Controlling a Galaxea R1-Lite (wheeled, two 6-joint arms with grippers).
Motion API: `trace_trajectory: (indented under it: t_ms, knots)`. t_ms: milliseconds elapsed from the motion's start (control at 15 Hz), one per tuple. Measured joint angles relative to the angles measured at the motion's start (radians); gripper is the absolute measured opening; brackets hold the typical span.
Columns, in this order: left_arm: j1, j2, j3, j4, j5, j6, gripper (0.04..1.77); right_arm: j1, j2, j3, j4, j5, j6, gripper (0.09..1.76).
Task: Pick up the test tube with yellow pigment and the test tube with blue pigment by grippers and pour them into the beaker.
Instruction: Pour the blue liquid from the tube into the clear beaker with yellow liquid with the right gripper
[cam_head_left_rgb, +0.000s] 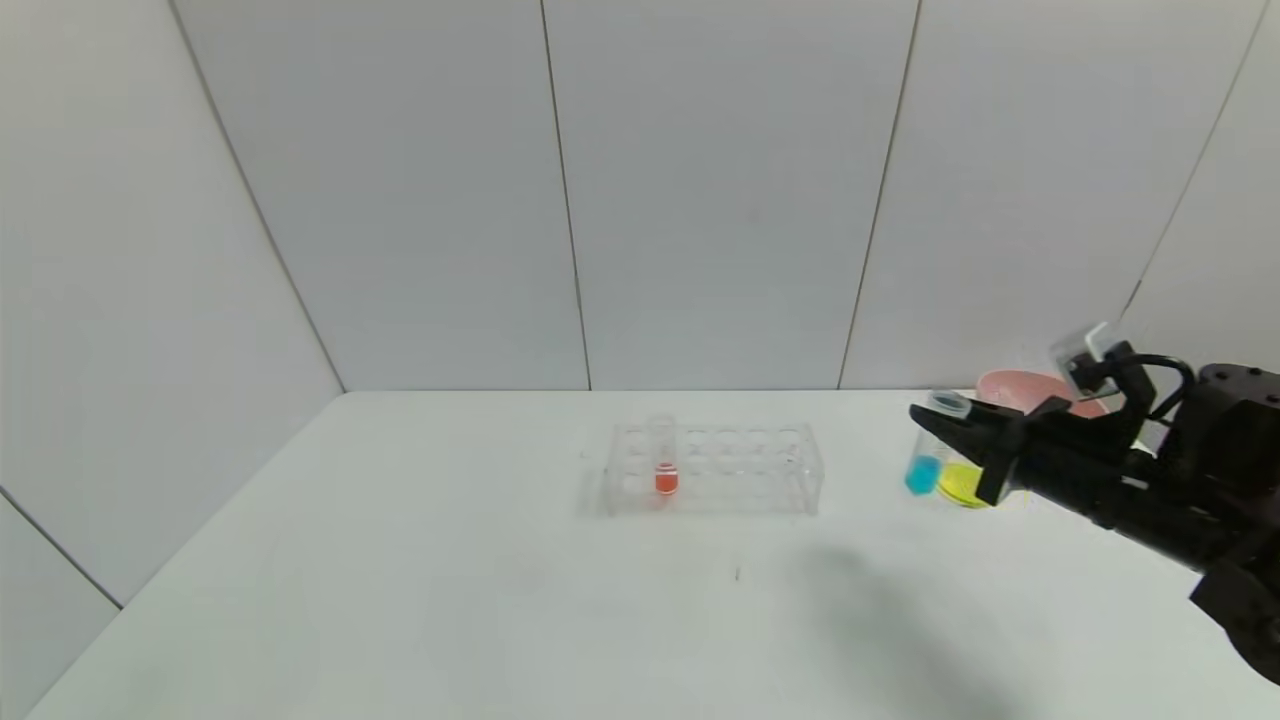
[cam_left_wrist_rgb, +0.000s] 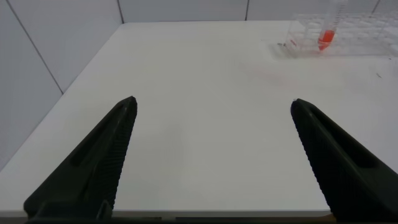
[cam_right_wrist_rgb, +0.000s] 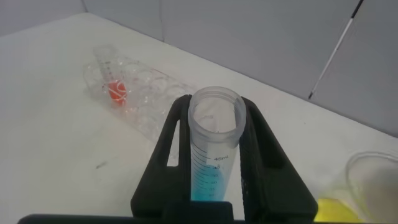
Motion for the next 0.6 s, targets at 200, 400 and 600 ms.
trace_trajectory:
  t_ms: [200,400,600]
  knots:
    - [0.0,0.0,0.0,0.0,0.0,0.0,1.76,-0.171,-0.036,0.023,0.055,0.178,-0.063,0.51]
    - [0.0,0.0,0.0,0.0,0.0,0.0,1.76,-0.313,-0.041,-0.051,0.213,0.357,-0.139,0.51]
    - [0.0,0.0,0.0,0.0,0.0,0.0,1.76,-0.398,-0.03,-0.2,0.459,0.401,-0.223,0.51]
